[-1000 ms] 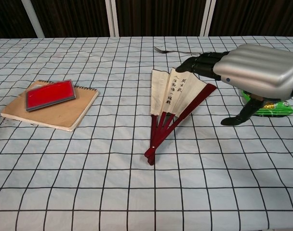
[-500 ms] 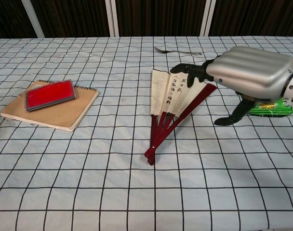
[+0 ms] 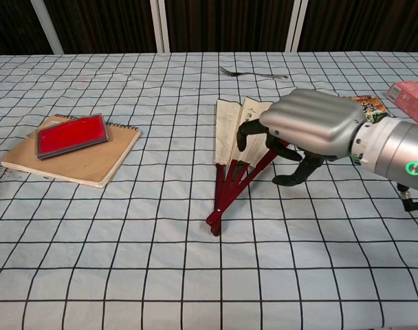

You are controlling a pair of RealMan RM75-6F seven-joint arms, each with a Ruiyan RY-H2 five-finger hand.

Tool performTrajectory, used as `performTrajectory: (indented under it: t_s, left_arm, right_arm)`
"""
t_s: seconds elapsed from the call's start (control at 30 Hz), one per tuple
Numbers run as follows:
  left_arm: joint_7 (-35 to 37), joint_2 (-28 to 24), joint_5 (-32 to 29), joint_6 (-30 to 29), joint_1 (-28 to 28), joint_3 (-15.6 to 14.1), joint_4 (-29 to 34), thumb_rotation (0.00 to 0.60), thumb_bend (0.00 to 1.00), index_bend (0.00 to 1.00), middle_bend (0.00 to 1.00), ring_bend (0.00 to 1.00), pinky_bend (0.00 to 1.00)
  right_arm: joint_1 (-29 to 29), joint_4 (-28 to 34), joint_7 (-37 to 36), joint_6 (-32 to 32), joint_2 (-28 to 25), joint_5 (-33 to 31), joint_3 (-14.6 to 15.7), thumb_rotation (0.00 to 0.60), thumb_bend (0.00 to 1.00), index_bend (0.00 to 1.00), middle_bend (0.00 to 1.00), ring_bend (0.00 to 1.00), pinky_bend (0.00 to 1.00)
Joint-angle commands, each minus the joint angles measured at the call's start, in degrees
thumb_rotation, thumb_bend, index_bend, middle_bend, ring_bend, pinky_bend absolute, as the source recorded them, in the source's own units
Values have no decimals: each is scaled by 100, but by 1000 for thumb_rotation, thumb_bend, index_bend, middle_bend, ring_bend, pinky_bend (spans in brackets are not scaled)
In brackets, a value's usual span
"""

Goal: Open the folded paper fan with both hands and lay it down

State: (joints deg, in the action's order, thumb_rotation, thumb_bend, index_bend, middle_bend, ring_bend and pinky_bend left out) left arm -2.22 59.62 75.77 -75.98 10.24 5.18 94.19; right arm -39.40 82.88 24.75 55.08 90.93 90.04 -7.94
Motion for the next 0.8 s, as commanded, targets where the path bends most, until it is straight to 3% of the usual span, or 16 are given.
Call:
performTrajectory:
  t_s: [0.03, 0.4, 0.8]
  left_arm:
    - [-146, -78, -160, 107, 28, 19, 148, 600, 0, 0, 0, 0, 0]
    - [-256, -153, -369, 204, 67, 63, 327, 600, 0, 0, 0, 0, 0]
    - [-93, -30, -271, 96, 49, 78, 125, 600, 0, 0, 0, 0, 0]
  right_arm:
    - [-90, -144, -31, -64, 148, -67, -11, 600, 223, 362, 825, 857, 722]
    - [-193, -641, -38, -66, 614, -299, 19, 600, 243, 383, 825, 857, 722]
    - [-184, -820, 0, -55, 656, -460, 117, 600, 257, 461, 825, 857, 722]
